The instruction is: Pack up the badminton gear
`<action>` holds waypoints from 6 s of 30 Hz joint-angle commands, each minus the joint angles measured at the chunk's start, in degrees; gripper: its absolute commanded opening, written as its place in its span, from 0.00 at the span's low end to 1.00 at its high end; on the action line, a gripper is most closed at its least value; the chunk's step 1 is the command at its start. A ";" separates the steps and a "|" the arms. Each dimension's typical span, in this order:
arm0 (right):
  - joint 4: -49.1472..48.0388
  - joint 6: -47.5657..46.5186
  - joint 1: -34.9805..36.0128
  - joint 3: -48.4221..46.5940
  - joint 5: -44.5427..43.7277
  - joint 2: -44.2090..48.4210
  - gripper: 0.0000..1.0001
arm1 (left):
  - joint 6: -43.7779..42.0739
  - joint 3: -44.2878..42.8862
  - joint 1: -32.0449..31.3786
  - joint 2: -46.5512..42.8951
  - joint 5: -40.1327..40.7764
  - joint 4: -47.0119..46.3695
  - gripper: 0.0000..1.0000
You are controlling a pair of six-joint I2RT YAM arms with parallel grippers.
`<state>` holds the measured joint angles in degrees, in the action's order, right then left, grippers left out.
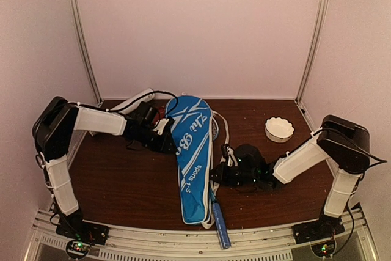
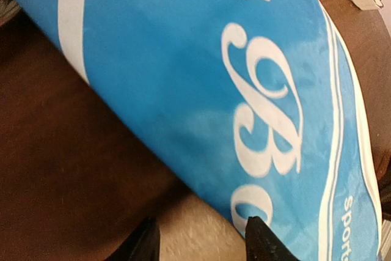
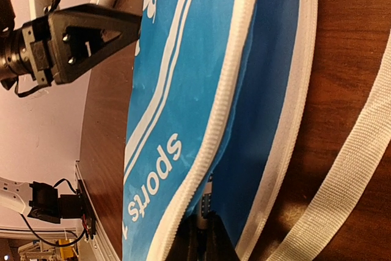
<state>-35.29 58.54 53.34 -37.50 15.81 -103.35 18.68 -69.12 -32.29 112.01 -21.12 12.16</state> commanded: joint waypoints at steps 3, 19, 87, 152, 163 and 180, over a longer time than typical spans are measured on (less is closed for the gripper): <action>-9.45 0.16 0.54 1.36 1.39 -0.48 0.00 | 8.05 11.31 -5.31 -13.08 8.01 -2.12 0.51; -10.80 2.31 1.87 1.44 0.08 -2.14 0.00 | 26.76 7.53 -24.12 -8.80 24.17 7.14 0.72; -24.64 -2.12 -8.51 -12.03 -2.75 -10.59 0.07 | -5.99 2.15 -25.27 2.13 21.27 19.43 0.19; 34.97 -31.29 32.09 -0.05 -25.32 14.57 0.60 | 21.07 8.72 -41.94 -16.98 31.80 21.37 0.53; 37.64 -30.94 32.09 -2.69 -27.12 13.20 0.53 | 21.89 5.14 -43.73 -11.62 31.13 25.15 0.45; 39.42 -31.69 32.00 -7.29 -32.77 13.07 0.37 | 18.86 8.30 -43.73 -12.84 25.65 19.92 0.02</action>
<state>4.56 27.05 85.56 -42.48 -11.86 -90.02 38.81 -62.15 -75.81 100.75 8.43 34.48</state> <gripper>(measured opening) 0.388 0.039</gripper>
